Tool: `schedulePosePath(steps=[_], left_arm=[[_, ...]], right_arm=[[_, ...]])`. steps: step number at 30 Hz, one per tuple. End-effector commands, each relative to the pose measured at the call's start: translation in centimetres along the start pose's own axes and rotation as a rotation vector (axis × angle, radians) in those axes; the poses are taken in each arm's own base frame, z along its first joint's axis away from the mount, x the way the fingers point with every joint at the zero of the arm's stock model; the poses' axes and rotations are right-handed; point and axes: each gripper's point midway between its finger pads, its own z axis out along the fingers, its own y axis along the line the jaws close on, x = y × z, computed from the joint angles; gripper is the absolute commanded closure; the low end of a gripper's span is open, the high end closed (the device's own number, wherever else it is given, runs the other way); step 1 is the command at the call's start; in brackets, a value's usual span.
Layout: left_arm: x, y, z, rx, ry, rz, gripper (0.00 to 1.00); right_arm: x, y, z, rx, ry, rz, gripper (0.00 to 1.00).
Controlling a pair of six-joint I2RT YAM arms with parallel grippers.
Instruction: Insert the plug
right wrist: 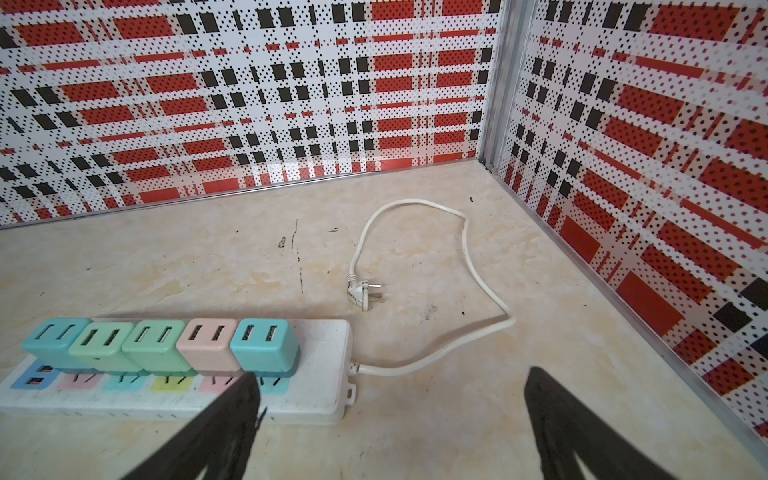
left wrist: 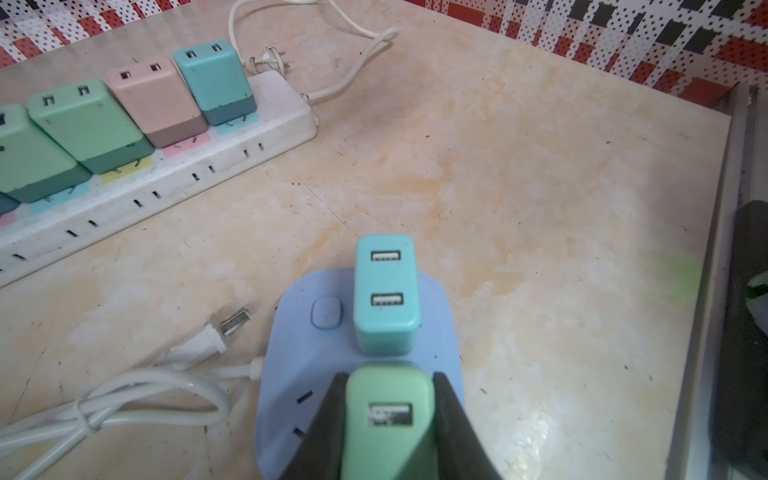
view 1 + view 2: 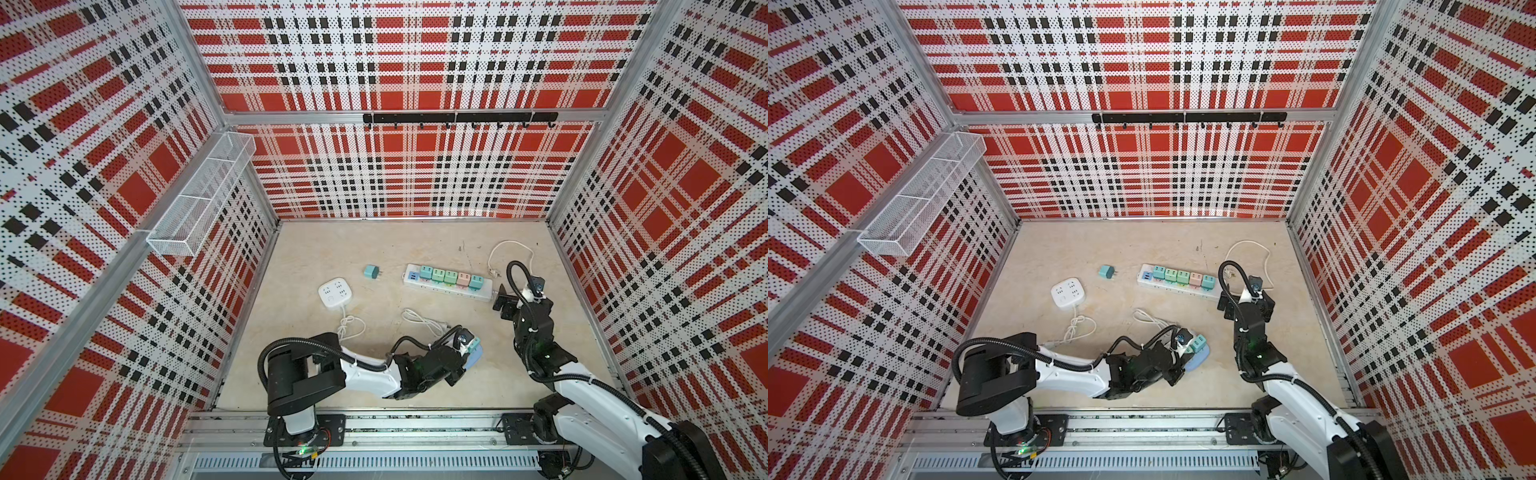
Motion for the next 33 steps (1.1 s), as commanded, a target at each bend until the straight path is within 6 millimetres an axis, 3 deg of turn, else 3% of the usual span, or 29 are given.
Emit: schedulePosePath(steps=[1,7,22,33], left_arm=[[6.2,1.2,-0.4,-0.034,0.199,0.053,1.0],[6.8,1.7,-0.2,-0.066,0.233,0.054,1.0],[8.6,2.3,2.5,-0.063,0.371,0.037,1.0],[12.8,3.8,3.6,-0.083,0.508,0.056,1.0]], right_arm=[[-1.3,0.2,-0.1,-0.008,-0.044,0.023,0.0],[-1.3,0.1,-0.1,-0.011,-0.045,0.025,0.0],[-1.3,0.1,-0.2,-0.013,-0.046,0.026,0.0],[-1.3,0.1,-0.3,-0.014,-0.048,0.029,0.0]])
